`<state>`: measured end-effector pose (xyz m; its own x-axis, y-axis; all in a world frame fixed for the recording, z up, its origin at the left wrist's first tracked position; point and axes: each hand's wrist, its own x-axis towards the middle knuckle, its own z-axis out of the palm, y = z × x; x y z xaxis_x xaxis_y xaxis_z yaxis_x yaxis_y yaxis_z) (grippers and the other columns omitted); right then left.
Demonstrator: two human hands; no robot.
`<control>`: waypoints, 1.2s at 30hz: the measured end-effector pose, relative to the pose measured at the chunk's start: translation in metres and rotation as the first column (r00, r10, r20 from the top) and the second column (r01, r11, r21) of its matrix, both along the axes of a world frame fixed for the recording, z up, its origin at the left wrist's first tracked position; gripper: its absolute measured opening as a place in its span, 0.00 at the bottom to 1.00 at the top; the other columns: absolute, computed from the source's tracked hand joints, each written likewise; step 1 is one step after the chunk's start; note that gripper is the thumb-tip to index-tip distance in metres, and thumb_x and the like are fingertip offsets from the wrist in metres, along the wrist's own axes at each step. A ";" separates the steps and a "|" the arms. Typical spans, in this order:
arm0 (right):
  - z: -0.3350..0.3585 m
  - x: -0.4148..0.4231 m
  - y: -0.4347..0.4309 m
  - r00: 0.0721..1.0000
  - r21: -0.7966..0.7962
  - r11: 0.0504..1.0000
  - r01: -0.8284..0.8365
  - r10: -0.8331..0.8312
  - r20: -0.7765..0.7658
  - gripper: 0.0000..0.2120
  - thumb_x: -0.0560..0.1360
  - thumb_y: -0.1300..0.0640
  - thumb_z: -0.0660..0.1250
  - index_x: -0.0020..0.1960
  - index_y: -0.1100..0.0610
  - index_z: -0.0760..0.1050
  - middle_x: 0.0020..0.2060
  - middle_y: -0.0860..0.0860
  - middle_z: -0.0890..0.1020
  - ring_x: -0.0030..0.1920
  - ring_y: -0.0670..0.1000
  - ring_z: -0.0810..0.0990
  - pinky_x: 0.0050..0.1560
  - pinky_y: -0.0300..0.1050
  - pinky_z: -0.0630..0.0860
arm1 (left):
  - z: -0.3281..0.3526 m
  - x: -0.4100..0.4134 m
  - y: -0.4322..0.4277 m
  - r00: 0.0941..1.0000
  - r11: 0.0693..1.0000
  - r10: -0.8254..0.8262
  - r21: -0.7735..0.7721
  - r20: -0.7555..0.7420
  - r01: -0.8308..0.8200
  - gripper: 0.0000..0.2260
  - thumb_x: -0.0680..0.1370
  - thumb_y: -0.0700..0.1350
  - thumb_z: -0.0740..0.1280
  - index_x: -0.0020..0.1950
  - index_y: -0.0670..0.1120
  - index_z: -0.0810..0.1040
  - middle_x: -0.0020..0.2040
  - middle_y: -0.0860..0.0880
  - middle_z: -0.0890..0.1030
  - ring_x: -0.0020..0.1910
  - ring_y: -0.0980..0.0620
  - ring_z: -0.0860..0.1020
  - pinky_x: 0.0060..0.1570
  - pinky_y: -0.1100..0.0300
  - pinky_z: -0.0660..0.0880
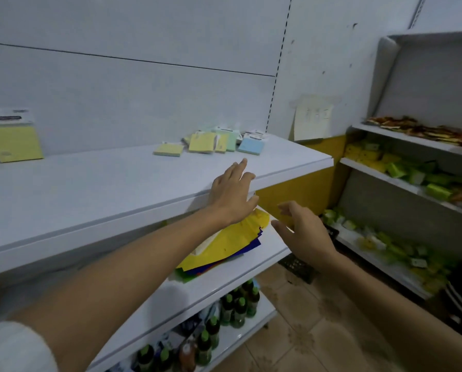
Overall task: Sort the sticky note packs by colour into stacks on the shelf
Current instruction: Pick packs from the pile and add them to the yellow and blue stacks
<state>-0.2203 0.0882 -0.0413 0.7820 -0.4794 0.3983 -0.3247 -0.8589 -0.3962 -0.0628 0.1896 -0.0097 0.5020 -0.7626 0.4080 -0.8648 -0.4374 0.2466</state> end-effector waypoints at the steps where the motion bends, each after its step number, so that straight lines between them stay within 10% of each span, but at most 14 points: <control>1: 0.001 0.008 -0.010 1.000 -0.016 1.000 0.003 -0.003 -0.013 0.19 0.77 0.46 0.63 0.64 0.53 0.70 0.57 0.49 0.79 0.56 0.51 0.76 0.55 0.52 0.75 | -0.001 0.011 -0.011 1.000 1.000 0.001 0.011 -0.001 -0.001 0.24 0.77 0.52 0.62 0.72 0.49 0.63 0.78 0.48 0.51 0.77 0.48 0.50 0.72 0.48 0.54; 11: 0.050 0.115 -0.114 0.992 -0.174 0.980 -0.100 0.085 -0.092 0.15 0.77 0.48 0.63 0.61 0.52 0.73 0.56 0.49 0.80 0.56 0.51 0.76 0.58 0.53 0.74 | 0.008 0.162 -0.110 0.954 0.953 0.299 0.044 0.006 -0.299 0.28 0.77 0.54 0.61 0.74 0.45 0.57 0.78 0.43 0.50 0.77 0.44 0.47 0.73 0.44 0.49; 15: 0.049 0.160 -0.147 0.990 -0.200 0.971 -0.128 0.112 -0.090 0.14 0.77 0.47 0.63 0.60 0.51 0.74 0.56 0.48 0.80 0.56 0.50 0.76 0.58 0.51 0.73 | -0.006 0.211 -0.124 0.839 0.863 0.499 0.034 -0.218 -0.505 0.34 0.75 0.58 0.62 0.74 0.41 0.54 0.77 0.41 0.50 0.77 0.44 0.47 0.72 0.44 0.49; 24: 0.030 0.277 -0.202 0.994 -0.048 0.997 -0.067 0.063 -0.088 0.17 0.75 0.44 0.63 0.58 0.53 0.76 0.59 0.54 0.76 0.59 0.56 0.72 0.52 0.47 0.69 | -0.006 0.216 -0.127 0.886 0.865 0.336 -0.267 -0.320 -0.425 0.10 0.76 0.48 0.64 0.55 0.49 0.76 0.61 0.46 0.75 0.62 0.44 0.71 0.56 0.52 0.69; 31: 0.040 0.325 -0.240 0.947 -0.011 0.949 -0.314 0.313 -0.077 0.08 0.72 0.53 0.69 0.50 0.49 0.81 0.55 0.52 0.76 0.59 0.54 0.73 0.50 0.46 0.70 | -0.008 0.218 -0.124 0.797 0.832 0.514 -0.043 -0.318 -0.553 0.29 0.73 0.65 0.61 0.68 0.51 0.67 0.63 0.47 0.76 0.65 0.45 0.72 0.61 0.52 0.65; 36: 0.034 0.321 -0.264 0.976 -0.153 0.964 -0.218 0.220 -0.006 0.20 0.67 0.34 0.67 0.39 0.52 0.73 0.40 0.48 0.76 0.43 0.52 0.74 0.36 0.44 0.64 | -0.005 0.212 -0.120 0.754 0.806 0.438 -0.157 -0.490 -0.570 0.30 0.69 0.62 0.70 0.65 0.51 0.68 0.63 0.52 0.75 0.61 0.50 0.74 0.60 0.51 0.71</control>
<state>0.1003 -0.1754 -0.0071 0.8564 -0.2301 0.4622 -0.1186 -0.9589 -0.2577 0.1496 0.0699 -0.0150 0.9464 -0.2331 0.2237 -0.3223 -0.6331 0.7038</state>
